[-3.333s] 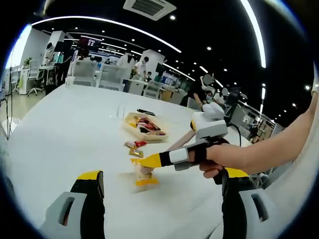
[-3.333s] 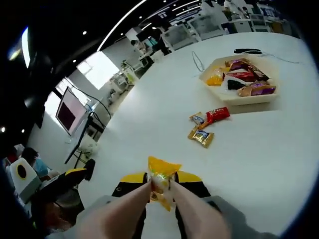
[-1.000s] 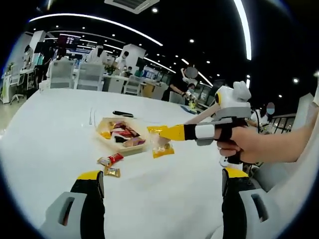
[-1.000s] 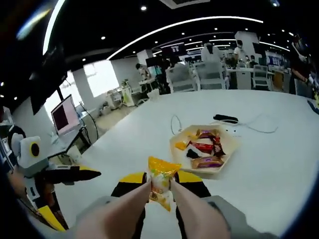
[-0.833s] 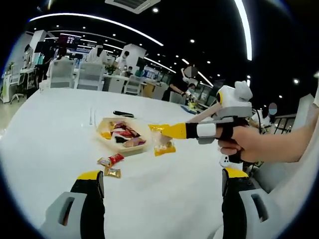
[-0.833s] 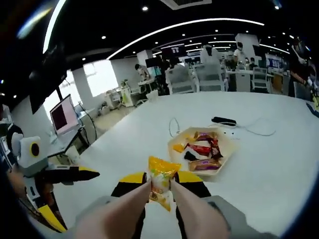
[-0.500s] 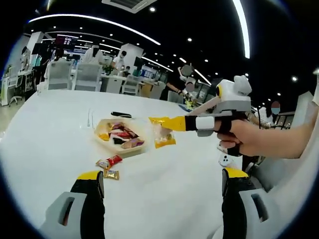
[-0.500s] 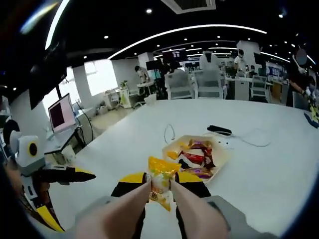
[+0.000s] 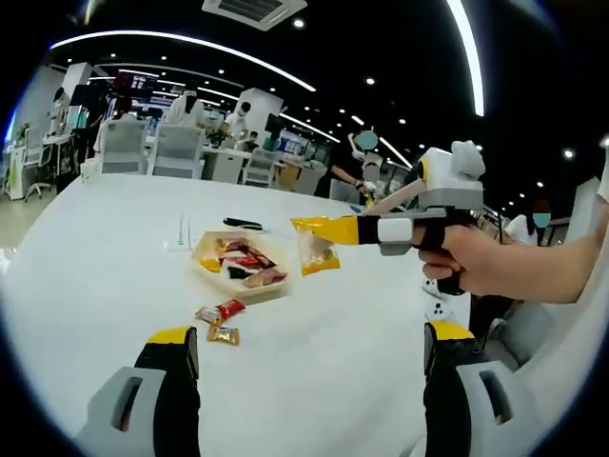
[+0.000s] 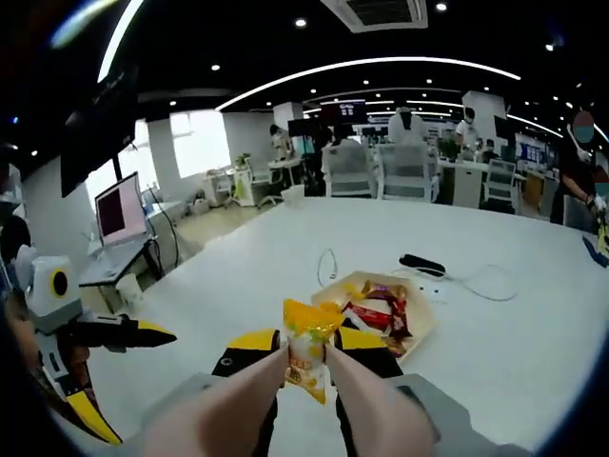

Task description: Place the target food into the container with the food tongs after gripping and lifting it, then release it inside without dropping or visibly crushing the food.

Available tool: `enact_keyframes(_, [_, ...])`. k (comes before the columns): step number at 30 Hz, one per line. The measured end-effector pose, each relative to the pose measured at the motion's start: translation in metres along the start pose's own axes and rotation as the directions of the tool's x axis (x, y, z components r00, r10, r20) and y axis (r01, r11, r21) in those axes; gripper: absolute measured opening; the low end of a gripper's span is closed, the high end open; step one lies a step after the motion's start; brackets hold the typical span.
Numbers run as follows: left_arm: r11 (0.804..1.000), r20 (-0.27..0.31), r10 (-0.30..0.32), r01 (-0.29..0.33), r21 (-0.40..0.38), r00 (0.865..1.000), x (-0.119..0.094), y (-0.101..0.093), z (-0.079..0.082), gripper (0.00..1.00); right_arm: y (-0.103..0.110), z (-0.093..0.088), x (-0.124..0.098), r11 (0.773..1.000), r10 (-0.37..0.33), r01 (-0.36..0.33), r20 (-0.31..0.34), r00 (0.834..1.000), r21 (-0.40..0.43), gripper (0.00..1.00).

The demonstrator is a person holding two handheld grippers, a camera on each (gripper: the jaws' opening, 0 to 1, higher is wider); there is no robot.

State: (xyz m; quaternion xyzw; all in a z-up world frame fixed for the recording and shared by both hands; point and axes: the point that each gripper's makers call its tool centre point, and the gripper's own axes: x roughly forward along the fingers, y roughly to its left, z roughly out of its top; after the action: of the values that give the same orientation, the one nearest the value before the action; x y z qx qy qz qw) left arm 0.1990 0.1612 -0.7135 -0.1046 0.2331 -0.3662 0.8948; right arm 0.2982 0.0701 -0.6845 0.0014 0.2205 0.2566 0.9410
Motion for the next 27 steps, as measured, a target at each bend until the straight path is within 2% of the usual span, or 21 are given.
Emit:
enact_keyframes(6, [1.0, -0.001, 0.004, -0.004, -0.001, 1.0, -0.001, 0.0, -0.002, 0.99, -0.009, 0.007, 0.002, 1.0, -0.012, 0.011, 0.011, 1.0, 0.01, 0.22])
enact_keyframes(18, [1.0, 0.006, 0.024, -0.024, -0.001, 1.0, -0.006, 0.006, 0.002, 0.99, -0.012, 0.01, 0.009, 1.0, -0.021, 0.021, 0.011, 1.0, 0.01, 0.22])
enact_keyframes(27, [0.999, 0.012, 0.039, -0.039, 0.007, 0.999, -0.009, 0.01, 0.004, 0.99, -0.027, 0.017, 0.011, 0.998, -0.057, 0.057, 0.03, 0.998, 0.014, 0.22])
